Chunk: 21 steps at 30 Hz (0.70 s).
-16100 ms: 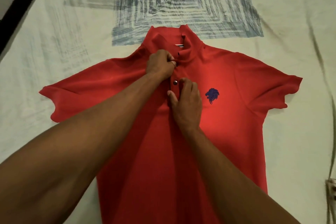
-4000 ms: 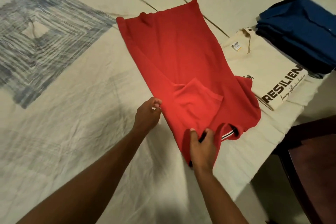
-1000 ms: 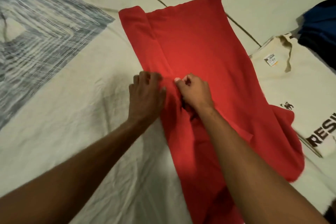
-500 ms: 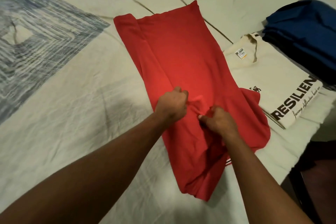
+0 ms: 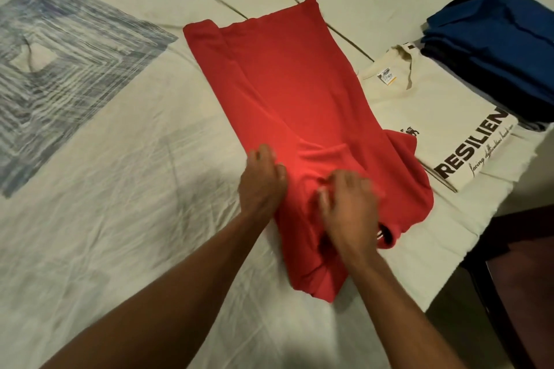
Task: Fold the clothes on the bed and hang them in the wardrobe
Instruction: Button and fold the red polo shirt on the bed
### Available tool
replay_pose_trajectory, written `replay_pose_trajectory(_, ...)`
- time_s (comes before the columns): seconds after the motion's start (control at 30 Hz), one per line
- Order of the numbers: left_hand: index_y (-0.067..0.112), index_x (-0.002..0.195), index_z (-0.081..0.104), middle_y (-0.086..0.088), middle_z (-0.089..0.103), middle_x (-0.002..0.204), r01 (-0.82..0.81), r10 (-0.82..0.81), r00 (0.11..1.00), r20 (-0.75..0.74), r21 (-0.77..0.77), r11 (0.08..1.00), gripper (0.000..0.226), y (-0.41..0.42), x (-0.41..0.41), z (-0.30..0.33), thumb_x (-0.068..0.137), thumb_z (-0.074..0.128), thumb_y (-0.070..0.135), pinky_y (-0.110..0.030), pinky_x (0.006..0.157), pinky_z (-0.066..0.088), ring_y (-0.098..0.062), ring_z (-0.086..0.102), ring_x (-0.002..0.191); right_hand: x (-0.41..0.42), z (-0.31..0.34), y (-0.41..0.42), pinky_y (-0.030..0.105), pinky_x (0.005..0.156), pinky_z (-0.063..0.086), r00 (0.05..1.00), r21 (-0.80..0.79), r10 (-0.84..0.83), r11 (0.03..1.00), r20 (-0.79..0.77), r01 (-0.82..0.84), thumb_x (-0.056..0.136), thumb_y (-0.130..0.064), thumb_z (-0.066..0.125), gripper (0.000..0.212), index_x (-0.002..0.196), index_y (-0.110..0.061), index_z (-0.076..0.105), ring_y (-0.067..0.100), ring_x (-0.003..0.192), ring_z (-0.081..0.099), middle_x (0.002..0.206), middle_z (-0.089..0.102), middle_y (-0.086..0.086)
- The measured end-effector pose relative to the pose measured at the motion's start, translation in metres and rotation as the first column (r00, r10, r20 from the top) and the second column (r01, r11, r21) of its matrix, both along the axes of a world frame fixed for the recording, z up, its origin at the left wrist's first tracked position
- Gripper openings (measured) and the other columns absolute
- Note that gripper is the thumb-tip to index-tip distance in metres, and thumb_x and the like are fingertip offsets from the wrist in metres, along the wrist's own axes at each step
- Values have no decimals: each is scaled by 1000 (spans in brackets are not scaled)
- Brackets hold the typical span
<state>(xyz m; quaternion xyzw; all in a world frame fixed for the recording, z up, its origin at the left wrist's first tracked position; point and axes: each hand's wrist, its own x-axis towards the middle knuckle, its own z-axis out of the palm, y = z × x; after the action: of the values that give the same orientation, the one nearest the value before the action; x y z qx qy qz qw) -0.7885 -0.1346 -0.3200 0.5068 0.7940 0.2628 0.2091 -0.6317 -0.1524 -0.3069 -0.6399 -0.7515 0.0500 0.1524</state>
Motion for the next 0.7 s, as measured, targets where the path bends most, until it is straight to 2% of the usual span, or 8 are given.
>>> replay_pose_trajectory(0.07, 9, 105, 54, -17, 64, 103, -78, 82, 996, 23, -155, 985, 22, -25, -3, -6, 98, 48, 29, -44, 80, 46, -39, 61, 96, -14, -10, -33, 43, 65, 47, 983, -72, 179, 982, 26, -177, 84, -40, 56, 24, 91, -18, 58, 33, 80, 59, 87, 61, 8)
replay_pose_trajectory(0.13, 13, 102, 61, -15, 70, 99, -20, 33, 999, 43, -268, 963, 30, -54, 2, -11, 100, 46, 39, -40, 82, 47, -36, 65, 98, -15, -20, -62, 41, 63, 45, 970, -185, 217, 963, 114, -193, 77, -48, 68, 33, 92, -20, 58, 29, 80, 58, 87, 60, 4)
replay_pose_trajectory(0.23, 21, 96, 61, -6, 71, 89, 60, 6, 983, 181, -357, 932, 30, -82, 16, -10, 94, 52, 50, -38, 84, 53, -27, 68, 88, -3, -26, -88, 42, 66, 45, 973, -271, 151, 958, 176, -100, 69, -62, 69, 51, 97, -22, 55, 27, 84, 54, 94, 54, 2)
replay_pose_trajectory(0.37, 25, 88, 50, -4, 66, 85, 17, 101, 963, 248, -433, 901, 32, -100, 29, -9, 84, 58, 55, -42, 82, 55, -27, 66, 81, 5, -17, -90, 44, 75, 50, 998, -373, -19, 927, 54, 37, 77, -71, 55, 61, 107, -20, 45, 31, 93, 54, 106, 49, 6)
replay_pose_trajectory(0.47, 19, 94, 50, -6, 64, 91, -9, 124, 967, 224, -452, 892, 35, -120, 36, -7, 86, 61, 51, -37, 80, 49, -29, 63, 90, 11, -13, -87, 44, 81, 50, 957, -480, -240, 867, -161, 137, 81, -57, 65, 55, 110, -17, 40, 38, 97, 59, 107, 58, 13)
replay_pose_trajectory(0.6, 17, 97, 52, -6, 67, 93, 37, 96, 960, 262, -463, 886, 39, -145, 47, -10, 86, 64, 52, -39, 79, 49, -31, 63, 93, 16, -5, -82, 36, 77, 46, 877, -605, -378, 785, -296, 134, 87, -34, 68, 43, 115, -17, 40, 30, 94, 64, 92, 70, 7)
replay_pose_trajectory(0.7, 16, 99, 48, -2, 67, 88, 55, 75, 954, 289, -416, 908, 32, -164, 58, -9, 86, 66, 40, -39, 78, 49, -29, 64, 91, 9, -5, -77, 37, 79, 50, 748, -677, -503, 730, -434, 98, 84, -22, 73, 42, 113, -19, 44, 27, 84, 64, 83, 67, 3)
